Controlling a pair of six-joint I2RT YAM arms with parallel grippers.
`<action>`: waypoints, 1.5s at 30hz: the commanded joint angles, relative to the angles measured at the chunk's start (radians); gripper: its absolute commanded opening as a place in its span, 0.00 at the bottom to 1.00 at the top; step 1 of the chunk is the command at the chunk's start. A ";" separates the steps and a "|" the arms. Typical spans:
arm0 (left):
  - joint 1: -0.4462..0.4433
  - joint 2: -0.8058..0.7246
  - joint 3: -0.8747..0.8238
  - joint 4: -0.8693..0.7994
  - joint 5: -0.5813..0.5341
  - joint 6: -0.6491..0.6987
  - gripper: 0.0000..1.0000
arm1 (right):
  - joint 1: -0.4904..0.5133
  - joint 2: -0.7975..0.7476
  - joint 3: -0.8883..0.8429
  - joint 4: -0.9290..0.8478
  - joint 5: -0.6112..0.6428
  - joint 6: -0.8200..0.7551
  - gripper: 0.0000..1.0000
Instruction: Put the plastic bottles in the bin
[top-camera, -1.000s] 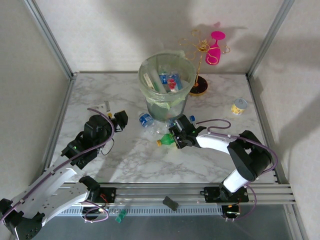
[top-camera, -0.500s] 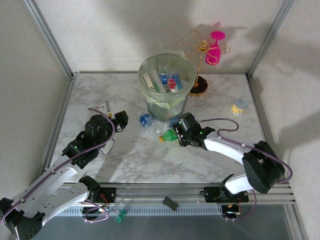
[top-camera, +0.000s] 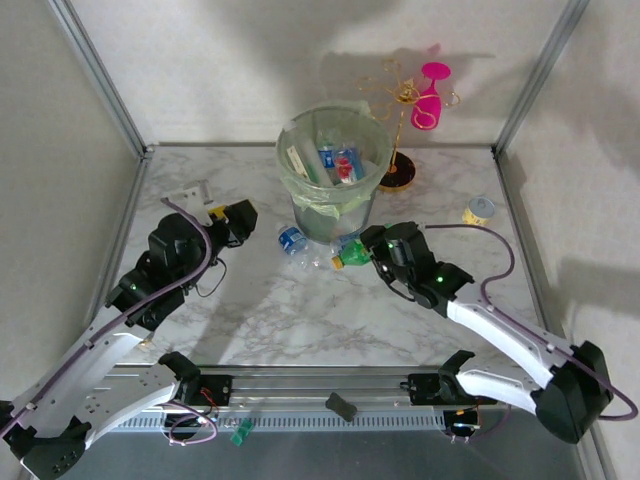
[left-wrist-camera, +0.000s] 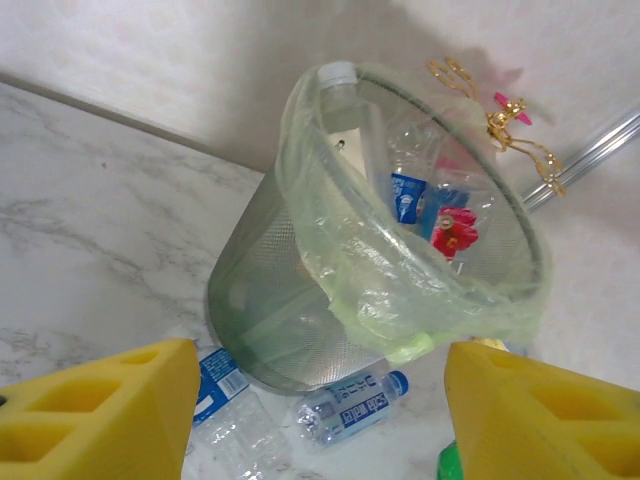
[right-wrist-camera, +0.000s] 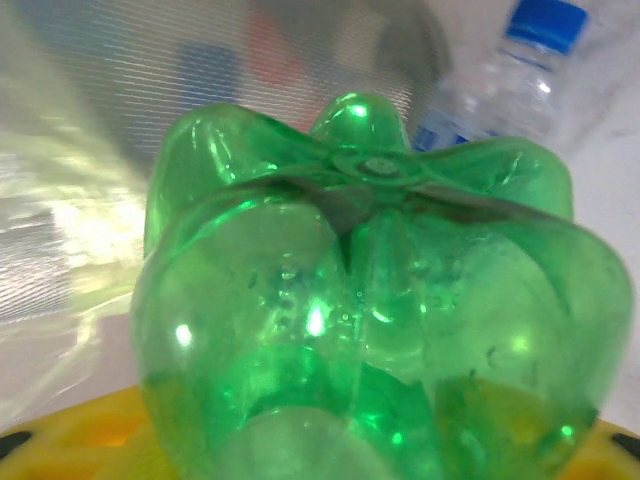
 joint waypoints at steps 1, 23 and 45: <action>-0.010 0.003 0.021 0.020 0.031 0.023 0.66 | -0.003 -0.053 0.025 0.039 0.055 -0.190 0.36; -0.014 -0.027 -0.151 0.120 -0.028 0.113 0.66 | -0.006 0.214 0.705 -0.108 0.137 -0.940 0.35; -0.025 -0.037 -0.168 0.117 -0.054 0.122 0.67 | -0.126 0.816 1.345 -0.412 0.432 -1.268 0.38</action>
